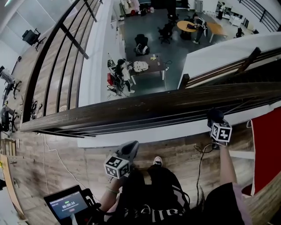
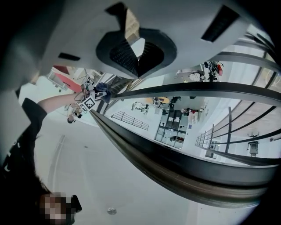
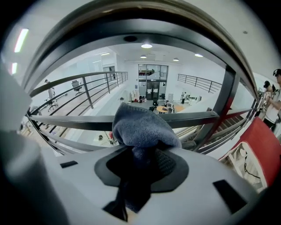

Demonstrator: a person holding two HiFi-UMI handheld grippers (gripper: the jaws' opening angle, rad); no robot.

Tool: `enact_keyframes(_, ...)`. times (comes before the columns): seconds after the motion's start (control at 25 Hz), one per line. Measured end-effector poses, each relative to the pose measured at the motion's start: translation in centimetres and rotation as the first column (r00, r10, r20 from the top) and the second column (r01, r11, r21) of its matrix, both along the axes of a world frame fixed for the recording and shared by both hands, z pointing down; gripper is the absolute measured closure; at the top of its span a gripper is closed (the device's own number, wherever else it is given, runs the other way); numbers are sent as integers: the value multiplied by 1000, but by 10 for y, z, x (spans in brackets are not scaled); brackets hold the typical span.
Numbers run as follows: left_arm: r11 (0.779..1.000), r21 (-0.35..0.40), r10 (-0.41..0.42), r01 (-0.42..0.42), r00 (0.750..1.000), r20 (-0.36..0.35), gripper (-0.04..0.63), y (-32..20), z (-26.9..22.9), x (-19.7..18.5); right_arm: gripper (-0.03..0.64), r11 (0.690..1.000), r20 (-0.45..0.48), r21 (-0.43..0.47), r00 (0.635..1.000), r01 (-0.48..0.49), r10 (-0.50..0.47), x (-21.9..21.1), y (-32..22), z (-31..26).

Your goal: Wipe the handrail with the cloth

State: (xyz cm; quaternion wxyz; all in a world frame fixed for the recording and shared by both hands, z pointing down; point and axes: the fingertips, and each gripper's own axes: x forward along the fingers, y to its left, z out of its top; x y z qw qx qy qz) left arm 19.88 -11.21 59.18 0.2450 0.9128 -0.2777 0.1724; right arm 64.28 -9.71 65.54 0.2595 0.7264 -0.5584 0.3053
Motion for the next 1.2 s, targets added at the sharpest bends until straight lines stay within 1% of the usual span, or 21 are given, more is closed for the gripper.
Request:
enact_keyframes(0.08,1000,4,-22,22,1000,-7,595,1,1,-8,508,1000,23,-11,999,28,-27,-26,4,10)
enact_keyframes(0.16,999,3,-43,43,999,-30,595,-4,-7,-26,508,998,42,-27,998,54,-53,-63,-2,11)
enact_keyframes(0.24,998,-3,-64,64,997,-47,595,-15,-19,-59,508,995,57,-45,995,86,-84,-114,-15,5)
enact_keyframes(0.32,997,-2,-81,81,996,-35,595,-25,-25,-104,508,990,72,-61,990,126,-122,-176,-29,1)
enact_keyframes(0.44,995,15,-100,101,995,-18,594,-30,-18,-163,508,977,91,-82,978,194,-187,-259,-42,10)
enact_keyframes(0.52,993,20,-113,113,994,-13,595,-30,-9,-192,508,966,101,-92,968,240,-230,-303,-49,19)
enact_keyframes(0.64,992,-2,-125,125,992,-15,595,-22,3,-227,508,950,114,-99,952,297,-285,-361,-59,33)
enact_keyframes(0.72,990,-1,-140,140,990,-11,595,-19,10,-251,508,938,121,-97,940,331,-319,-397,-64,43)
enact_keyframes(0.84,987,17,-161,161,987,3,594,-14,29,-285,508,918,124,-94,919,385,-373,-443,-71,54)
enact_keyframes(1.0,982,6,-187,187,982,11,595,-6,44,-317,508,884,134,-91,885,459,-446,-499,-81,64)
enact_keyframes(1.12,975,10,-223,223,975,15,595,-5,57,-347,508,851,133,-91,853,517,-504,-547,-90,70)
enact_keyframes(1.2,971,-5,-238,238,971,12,594,-10,63,-373,508,824,131,-94,828,558,-546,-592,-106,73)
